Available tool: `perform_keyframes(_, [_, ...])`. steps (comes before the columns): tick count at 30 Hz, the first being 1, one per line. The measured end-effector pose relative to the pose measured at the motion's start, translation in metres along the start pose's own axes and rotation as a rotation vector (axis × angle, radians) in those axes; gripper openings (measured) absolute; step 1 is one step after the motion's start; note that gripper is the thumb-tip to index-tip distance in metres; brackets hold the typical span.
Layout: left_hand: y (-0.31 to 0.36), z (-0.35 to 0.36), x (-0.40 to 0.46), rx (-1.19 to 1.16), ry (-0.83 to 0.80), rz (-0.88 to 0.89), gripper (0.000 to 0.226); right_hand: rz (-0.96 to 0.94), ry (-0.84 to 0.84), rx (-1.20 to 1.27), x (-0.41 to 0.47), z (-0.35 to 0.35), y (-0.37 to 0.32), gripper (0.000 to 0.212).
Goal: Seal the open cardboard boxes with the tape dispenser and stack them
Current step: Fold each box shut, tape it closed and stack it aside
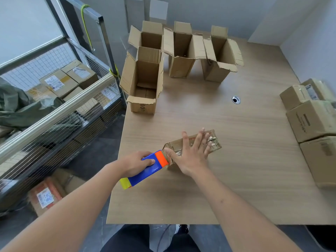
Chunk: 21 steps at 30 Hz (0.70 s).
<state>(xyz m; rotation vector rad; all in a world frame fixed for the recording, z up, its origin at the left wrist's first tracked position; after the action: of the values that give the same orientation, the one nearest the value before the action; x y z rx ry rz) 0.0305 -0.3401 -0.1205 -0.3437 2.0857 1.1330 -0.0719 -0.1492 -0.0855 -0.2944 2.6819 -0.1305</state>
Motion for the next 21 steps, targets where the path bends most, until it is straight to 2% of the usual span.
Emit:
perform_keyframes(13, [0.024, -0.017, 0.018, 0.285, -0.188, -0.101, 0.037, 0.007, -0.027, -0.12, 0.011, -0.01, -0.019, 0.095])
perform_keyframes(21, [0.018, -0.018, 0.015, 0.274, -0.15, -0.143, 0.038, -0.001, 0.007, -0.118, 0.009, -0.011, -0.023, 0.086])
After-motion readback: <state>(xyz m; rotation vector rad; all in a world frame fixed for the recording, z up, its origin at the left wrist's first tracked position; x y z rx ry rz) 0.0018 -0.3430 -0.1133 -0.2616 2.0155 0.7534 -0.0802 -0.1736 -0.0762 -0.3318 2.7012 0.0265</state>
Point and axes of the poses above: each hand's wrist, its own x-axis towards the middle knuckle, its own z-axis out of the palm, y = z × x, the point moved 9 cm from there along x, towards the middle knuckle, and after that the axes turned 4 degrees about -y, right-handed, at the moved point
